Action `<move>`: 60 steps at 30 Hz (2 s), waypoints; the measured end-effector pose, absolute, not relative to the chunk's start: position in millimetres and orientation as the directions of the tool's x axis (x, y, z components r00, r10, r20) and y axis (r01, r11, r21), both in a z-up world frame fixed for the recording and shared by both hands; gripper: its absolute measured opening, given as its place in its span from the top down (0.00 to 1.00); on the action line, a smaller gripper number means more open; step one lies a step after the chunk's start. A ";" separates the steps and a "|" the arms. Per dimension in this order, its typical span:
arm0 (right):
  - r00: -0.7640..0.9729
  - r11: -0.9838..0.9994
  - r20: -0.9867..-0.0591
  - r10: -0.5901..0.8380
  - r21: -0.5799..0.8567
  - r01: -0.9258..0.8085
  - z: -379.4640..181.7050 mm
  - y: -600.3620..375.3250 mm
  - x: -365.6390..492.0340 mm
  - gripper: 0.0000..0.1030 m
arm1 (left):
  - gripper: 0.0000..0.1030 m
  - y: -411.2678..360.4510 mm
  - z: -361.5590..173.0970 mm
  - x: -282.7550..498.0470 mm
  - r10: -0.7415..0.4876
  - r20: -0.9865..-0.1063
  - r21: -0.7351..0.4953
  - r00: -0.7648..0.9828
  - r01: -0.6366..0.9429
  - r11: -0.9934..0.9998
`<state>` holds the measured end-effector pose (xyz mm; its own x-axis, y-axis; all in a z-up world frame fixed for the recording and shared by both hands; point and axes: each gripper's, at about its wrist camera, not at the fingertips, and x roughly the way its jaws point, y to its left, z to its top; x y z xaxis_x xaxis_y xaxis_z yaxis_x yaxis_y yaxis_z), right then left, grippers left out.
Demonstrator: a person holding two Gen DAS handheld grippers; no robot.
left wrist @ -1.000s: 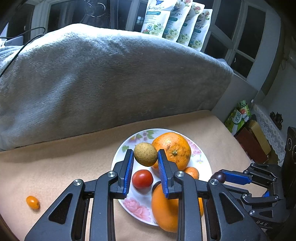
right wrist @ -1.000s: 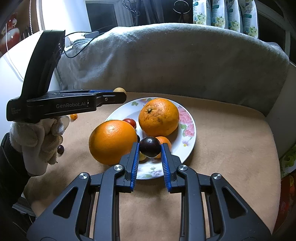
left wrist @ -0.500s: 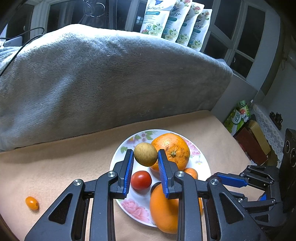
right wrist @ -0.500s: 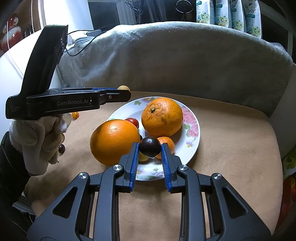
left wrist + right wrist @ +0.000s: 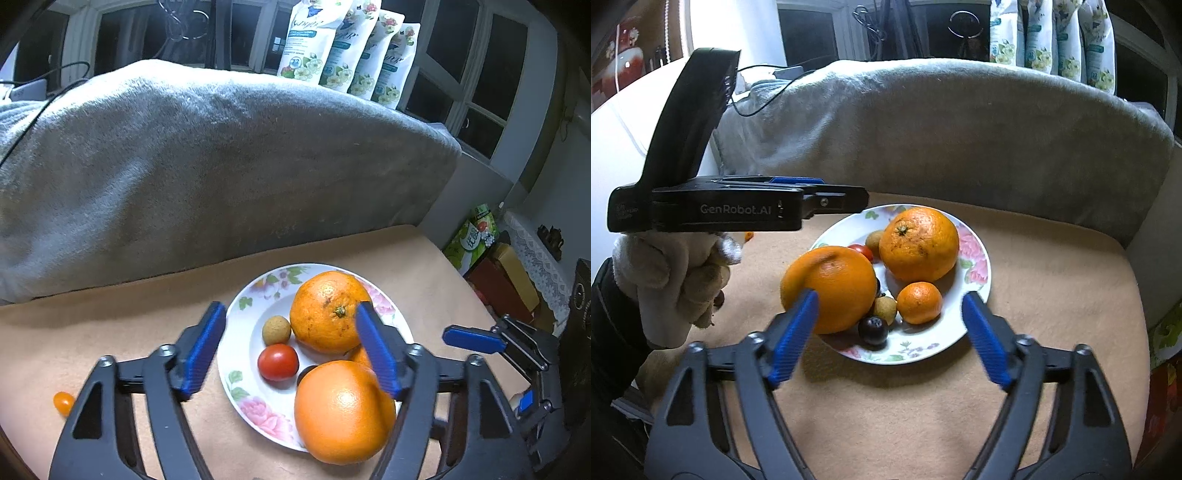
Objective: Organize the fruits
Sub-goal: 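Withdraw both grippers and move them toward the kumquat and the last plum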
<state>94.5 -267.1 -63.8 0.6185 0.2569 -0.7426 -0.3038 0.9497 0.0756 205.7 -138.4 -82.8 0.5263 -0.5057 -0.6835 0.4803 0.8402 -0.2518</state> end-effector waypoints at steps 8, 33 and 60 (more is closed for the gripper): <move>0.646 0.946 -0.722 0.247 0.036 -0.321 -58.2 -262.1 91.0 0.12 | 0.24 -138.6 -78.9 203.6 -0.480 -0.693 -0.230 0.538 0.466 0.854; 0.686 0.948 -0.691 0.226 -0.006 -0.318 -34.6 -245.6 66.4 0.12 | 0.23 -124.7 -50.0 175.5 -0.491 -0.645 -0.216 0.585 0.477 0.852; 0.689 0.937 -0.667 0.282 0.036 -0.349 -24.3 -200.3 45.3 0.12 | 0.23 -67.4 -34.3 144.9 -0.453 -0.607 -0.210 0.653 0.418 0.884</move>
<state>45.3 -200.3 -24.3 0.6894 0.2822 -0.6671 -0.3488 0.9365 0.0357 144.9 -67.4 -34.3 0.6534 -0.4527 -0.6067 0.4179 0.8840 -0.2096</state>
